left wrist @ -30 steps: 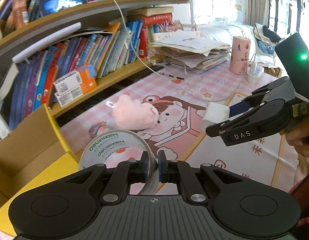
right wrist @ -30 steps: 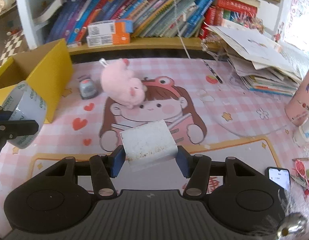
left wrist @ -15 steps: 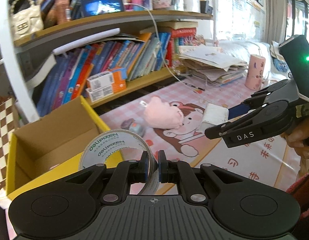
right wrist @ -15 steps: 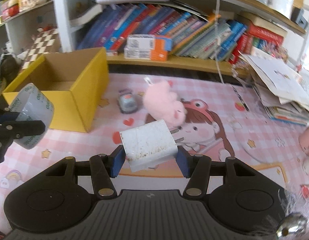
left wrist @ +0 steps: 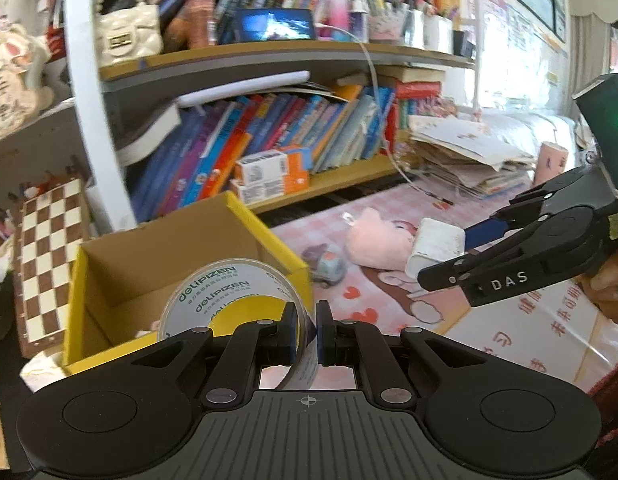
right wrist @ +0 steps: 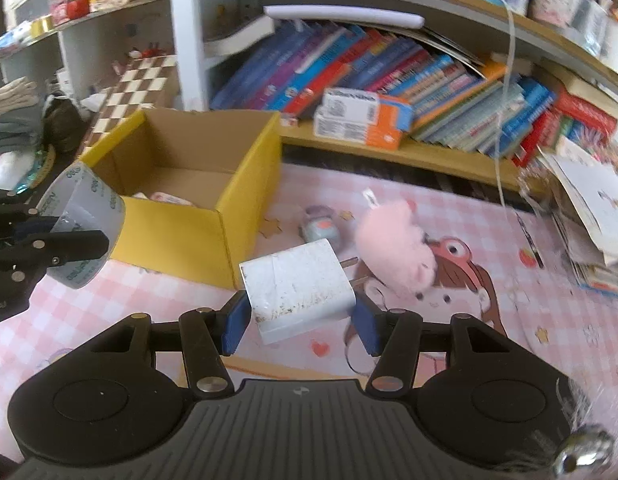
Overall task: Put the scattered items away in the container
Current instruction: 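Lift the white charger and tape roll and carry both toward the yellow box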
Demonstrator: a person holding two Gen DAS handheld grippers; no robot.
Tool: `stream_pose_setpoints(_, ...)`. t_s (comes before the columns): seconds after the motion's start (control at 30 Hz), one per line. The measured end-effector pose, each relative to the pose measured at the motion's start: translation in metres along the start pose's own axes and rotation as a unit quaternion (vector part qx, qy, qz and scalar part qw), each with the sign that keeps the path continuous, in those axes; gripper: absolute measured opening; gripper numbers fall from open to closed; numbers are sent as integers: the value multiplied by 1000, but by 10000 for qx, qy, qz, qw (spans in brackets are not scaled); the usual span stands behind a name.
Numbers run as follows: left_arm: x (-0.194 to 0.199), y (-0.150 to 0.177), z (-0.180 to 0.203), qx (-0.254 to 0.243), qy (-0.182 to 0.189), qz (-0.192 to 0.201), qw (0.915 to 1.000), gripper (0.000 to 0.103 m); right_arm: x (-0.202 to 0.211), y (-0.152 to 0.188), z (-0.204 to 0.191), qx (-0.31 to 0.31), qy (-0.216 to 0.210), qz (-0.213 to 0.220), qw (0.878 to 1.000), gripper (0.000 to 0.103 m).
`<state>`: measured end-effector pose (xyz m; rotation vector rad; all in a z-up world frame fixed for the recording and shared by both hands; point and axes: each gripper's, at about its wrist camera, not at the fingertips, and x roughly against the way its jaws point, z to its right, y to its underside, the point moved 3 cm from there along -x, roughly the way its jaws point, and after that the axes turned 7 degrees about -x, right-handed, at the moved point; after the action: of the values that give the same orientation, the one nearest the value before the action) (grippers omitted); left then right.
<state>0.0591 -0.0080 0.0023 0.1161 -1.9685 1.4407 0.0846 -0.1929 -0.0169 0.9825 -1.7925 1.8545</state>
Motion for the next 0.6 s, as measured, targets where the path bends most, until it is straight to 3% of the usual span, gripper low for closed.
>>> stream_pose_setpoints(0.6,3,-8,-66,279,-659,205,9972,8,-23,-56,-52,775,-435,191,9959,53)
